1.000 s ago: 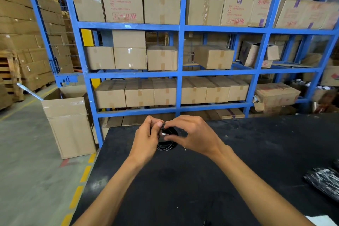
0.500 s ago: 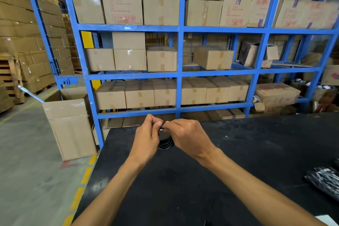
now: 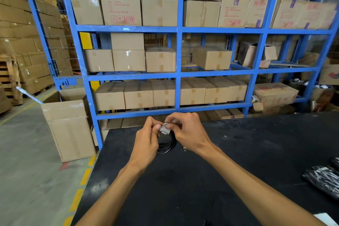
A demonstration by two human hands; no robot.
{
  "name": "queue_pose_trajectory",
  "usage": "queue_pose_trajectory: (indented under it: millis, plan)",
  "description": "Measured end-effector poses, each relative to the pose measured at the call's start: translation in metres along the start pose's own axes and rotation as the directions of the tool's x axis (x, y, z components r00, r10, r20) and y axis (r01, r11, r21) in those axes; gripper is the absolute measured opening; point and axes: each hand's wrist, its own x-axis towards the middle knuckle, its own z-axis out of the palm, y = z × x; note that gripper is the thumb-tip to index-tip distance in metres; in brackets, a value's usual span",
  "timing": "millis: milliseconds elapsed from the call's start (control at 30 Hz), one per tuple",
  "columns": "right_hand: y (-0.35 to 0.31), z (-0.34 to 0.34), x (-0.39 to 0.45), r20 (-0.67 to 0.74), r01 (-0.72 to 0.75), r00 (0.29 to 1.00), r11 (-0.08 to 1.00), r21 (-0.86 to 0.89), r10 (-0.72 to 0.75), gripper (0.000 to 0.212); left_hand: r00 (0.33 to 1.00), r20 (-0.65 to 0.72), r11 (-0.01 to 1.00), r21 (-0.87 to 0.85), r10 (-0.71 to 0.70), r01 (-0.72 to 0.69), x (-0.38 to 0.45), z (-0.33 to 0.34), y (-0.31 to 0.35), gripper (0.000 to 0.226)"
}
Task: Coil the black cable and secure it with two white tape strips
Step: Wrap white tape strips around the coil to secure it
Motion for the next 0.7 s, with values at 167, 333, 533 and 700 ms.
queue_pose_trajectory:
  millis: [167,333,533,700]
  plan:
    - [-0.0029,-0.0045,-0.0021,0.112,-0.062,0.992,0.998,0.001,0.061,0.024,0.997,-0.033,0.998,-0.017,-0.063,0.063,0.0,0.0045,-0.0024,0.018]
    - [-0.0024,-0.0059,-0.003,0.041,-0.051,0.998,0.999,0.001,0.051,0.011,0.997,-0.061,0.999,-0.005,-0.05,0.049,-0.0012,0.0081,0.0006,0.017]
    - [-0.0046,-0.0075,0.0004,0.004,-0.048,0.999,0.999,-0.007,0.048,0.004,0.999,-0.029,0.999,-0.039,-0.027,0.026,0.0008,0.0059,0.0046,0.019]
    - [-0.0041,-0.0023,-0.0016,-0.034,-0.082,0.996,0.99,0.118,0.086,0.006,0.997,-0.046,0.996,-0.063,-0.059,0.056,0.0027,0.0032,0.0049,0.02]
